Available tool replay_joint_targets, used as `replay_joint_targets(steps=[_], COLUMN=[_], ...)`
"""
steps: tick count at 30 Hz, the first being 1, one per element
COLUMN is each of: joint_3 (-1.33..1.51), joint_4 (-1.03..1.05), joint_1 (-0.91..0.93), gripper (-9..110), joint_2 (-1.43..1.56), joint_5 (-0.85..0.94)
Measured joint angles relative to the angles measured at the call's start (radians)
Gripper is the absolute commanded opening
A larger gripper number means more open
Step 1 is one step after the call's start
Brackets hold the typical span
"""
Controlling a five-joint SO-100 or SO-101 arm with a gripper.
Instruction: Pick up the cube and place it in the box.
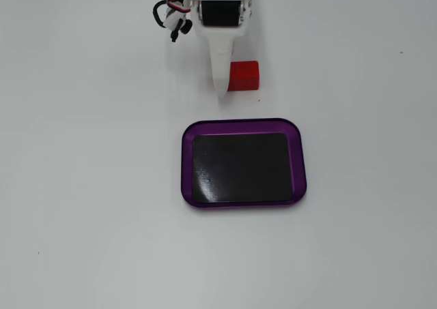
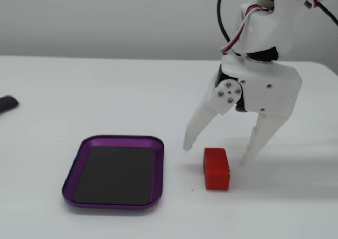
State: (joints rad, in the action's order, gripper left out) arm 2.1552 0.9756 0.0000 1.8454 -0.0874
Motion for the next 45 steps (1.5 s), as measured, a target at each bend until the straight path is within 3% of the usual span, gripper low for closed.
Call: replay_joint_targets(steps=[12,19,25,38,45], joint_3=[-0.008,-0.008,-0.008,-0.003,0.077], joint_4=[-0.002,-0.002,-0.054,-0.164,-0.423], joint_1=[0.000,0.000,-0.003,0.020,0.103], gripper=[26,16,0,-1,-1], joint_2=[-0.115,-0.115,-0.106,0.235,0.538], joint_5=[0.000,0.000,-0.003,-0.060,-0.037])
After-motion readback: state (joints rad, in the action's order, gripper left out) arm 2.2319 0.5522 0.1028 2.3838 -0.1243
